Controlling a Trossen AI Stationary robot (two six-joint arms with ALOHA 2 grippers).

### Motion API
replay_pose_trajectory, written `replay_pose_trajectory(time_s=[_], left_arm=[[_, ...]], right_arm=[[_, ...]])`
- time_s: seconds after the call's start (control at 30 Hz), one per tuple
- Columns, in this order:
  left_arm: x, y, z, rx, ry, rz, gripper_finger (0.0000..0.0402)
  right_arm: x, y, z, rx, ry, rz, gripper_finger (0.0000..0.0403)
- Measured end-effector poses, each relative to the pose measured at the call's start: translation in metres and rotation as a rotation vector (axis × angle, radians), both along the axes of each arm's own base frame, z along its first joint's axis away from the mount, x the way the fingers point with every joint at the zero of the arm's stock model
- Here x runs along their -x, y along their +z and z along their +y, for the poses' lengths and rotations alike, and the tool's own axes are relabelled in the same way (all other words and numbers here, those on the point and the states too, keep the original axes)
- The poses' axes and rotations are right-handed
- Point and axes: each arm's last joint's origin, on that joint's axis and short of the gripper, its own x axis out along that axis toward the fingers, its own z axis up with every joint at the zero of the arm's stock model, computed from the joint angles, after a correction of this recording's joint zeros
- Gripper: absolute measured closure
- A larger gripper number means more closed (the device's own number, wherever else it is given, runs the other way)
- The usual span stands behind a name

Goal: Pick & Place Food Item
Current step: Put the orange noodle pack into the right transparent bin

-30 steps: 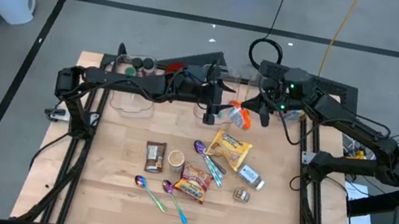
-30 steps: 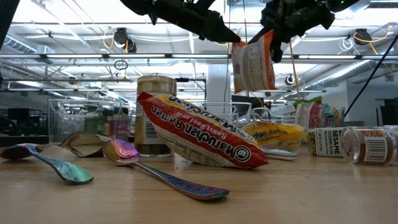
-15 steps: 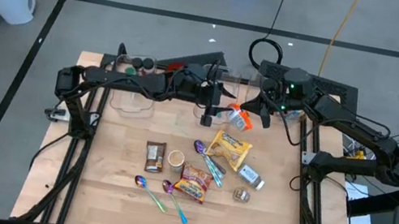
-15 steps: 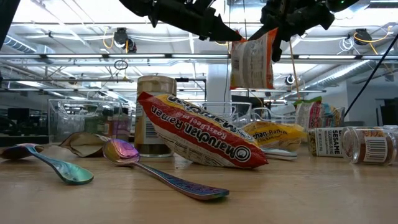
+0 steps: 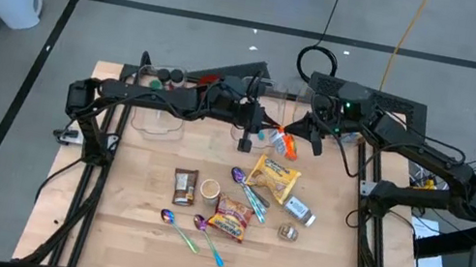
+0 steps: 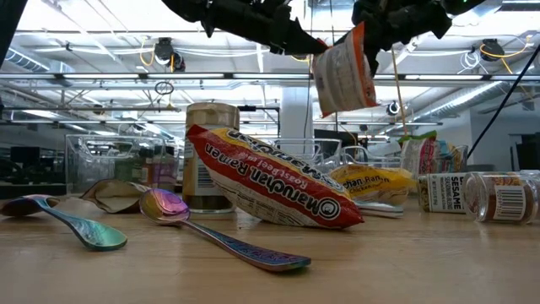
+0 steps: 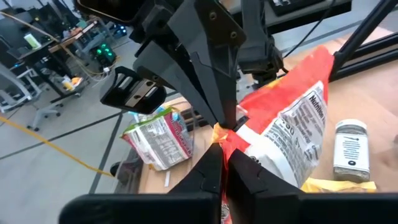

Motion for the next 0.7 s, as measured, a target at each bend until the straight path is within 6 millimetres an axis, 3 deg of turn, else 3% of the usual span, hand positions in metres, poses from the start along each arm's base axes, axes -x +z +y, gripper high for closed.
replay_pose_trajectory(time_s=[0.37,0.7], left_arm=[[0.0,-0.001,0.0,0.005,-0.001,0.007,0.0399],[0.004,-0.003,0.012,0.012,0.094,0.053,0.04]], right_arm=[[-0.002,0.005,-0.001,0.023,-0.003,-0.051,0.0394],[-0.005,0.025,-0.005,0.127,-0.018,-0.237,0.0275]])
